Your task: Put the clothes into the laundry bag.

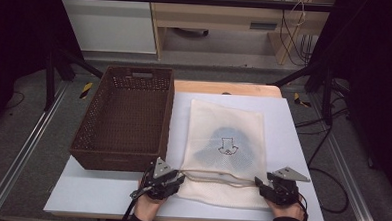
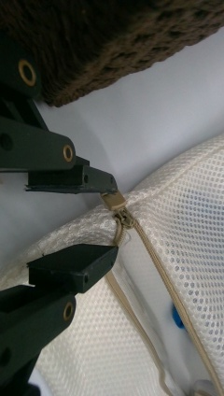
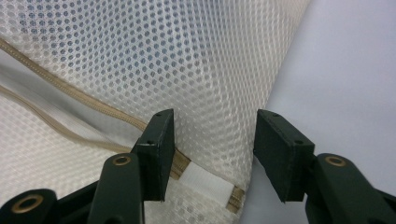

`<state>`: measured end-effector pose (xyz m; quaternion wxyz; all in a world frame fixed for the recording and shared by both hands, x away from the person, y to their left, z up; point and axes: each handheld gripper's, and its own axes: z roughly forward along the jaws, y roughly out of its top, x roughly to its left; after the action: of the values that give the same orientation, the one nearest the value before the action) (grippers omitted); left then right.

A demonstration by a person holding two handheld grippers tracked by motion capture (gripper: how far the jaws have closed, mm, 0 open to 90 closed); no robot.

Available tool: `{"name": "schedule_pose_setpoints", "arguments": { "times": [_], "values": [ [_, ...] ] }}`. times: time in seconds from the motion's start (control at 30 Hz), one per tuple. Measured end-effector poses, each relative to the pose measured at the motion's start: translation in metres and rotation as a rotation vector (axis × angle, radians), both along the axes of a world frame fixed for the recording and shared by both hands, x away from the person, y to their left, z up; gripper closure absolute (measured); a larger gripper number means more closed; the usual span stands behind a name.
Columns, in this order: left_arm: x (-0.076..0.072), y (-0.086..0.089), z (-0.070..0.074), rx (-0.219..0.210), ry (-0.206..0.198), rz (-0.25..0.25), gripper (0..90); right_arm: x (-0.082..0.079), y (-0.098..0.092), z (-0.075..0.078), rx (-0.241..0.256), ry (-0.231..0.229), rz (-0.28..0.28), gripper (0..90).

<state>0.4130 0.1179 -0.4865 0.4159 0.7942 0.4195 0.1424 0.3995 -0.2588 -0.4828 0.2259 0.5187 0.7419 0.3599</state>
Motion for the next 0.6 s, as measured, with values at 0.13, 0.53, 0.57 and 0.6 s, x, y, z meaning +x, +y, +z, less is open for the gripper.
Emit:
{"name": "schedule_pose_setpoints", "arguments": {
  "times": [0.13, 0.53, 0.57, 0.6],
  "values": [
    [-0.0015, 0.0028, -0.0007, -0.001, -0.002, 0.01, 68.4, 0.0007, -0.0009, -0.001, -0.017, 0.029, -0.007, 57.3],
    [-0.0072, 0.0044, 0.0023, -0.016, -0.044, -0.011, 62.6, -0.0004, -0.0047, 0.0039, -0.022, 0.014, 0.001, 57.5],
    [-0.0078, 0.0047, 0.004, -0.02, -0.051, -0.015, 60.8, -0.001, -0.0056, 0.0047, -0.016, -0.011, 0.005, 55.5],
    [-0.0082, 0.0055, 0.0062, -0.014, -0.058, -0.024, 58.1, -0.0028, -0.0063, 0.0069, 0.003, -0.037, 0.004, 53.3]
  ]
}}
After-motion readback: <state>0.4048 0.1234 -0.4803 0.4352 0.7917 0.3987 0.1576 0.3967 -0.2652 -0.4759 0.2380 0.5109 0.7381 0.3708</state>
